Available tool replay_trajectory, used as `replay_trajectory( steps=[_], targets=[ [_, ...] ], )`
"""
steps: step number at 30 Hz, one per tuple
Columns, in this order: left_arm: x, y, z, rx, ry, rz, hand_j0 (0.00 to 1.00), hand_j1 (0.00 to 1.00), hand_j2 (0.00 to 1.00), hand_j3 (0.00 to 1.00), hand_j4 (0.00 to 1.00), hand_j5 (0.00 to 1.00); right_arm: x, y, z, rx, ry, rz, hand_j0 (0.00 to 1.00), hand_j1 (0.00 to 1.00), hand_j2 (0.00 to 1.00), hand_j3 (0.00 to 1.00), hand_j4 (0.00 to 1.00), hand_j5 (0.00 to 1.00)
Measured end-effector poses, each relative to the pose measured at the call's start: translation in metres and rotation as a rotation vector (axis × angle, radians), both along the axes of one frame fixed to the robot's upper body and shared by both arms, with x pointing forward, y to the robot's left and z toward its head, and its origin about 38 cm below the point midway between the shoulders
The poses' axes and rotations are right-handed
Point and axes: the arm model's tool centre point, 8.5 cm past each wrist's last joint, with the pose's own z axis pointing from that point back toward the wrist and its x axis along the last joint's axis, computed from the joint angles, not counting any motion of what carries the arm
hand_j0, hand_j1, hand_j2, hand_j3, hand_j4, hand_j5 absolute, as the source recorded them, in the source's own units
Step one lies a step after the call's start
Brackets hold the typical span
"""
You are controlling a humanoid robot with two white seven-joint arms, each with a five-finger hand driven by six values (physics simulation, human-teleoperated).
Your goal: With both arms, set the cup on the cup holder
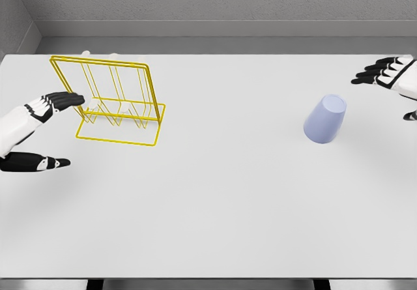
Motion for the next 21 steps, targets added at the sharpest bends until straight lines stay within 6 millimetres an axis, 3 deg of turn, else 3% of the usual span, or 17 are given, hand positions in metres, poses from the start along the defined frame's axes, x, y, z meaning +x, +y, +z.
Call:
replay_trajectory(
  steps=[8,11,14,18,21],
  targets=[
    [-0.001,-0.001,-0.003,-0.010,0.005,0.001,1.00,1.00,1.00,1.00,1.00,1.00,0.002,0.012,-0.001,0.013,-0.001,0.026,1.00,1.00,1.00,1.00,1.00,1.00],
    [-0.002,-0.007,-0.011,-0.042,0.014,-0.002,1.00,1.00,1.00,1.00,1.00,1.00,0.007,0.018,0.009,0.002,-0.014,0.037,1.00,1.00,1.00,1.00,1.00,1.00],
    [-0.006,-0.019,-0.027,-0.076,0.051,-0.020,1.00,1.00,1.00,1.00,1.00,1.00,0.016,0.022,0.025,-0.028,-0.031,0.042,1.00,1.00,1.00,1.00,1.00,1.00],
    [-0.009,-0.038,-0.043,-0.101,0.096,-0.064,1.00,1.00,1.00,1.00,1.00,1.00,0.031,0.028,0.007,-0.058,0.019,0.032,1.00,1.00,1.00,1.00,1.00,1.00],
    [-0.011,-0.047,-0.051,-0.114,0.118,-0.084,1.00,1.00,1.00,1.00,1.00,1.00,0.048,0.043,0.028,-0.072,-0.024,0.051,1.00,1.00,1.00,1.00,1.00,1.00]
  ],
)
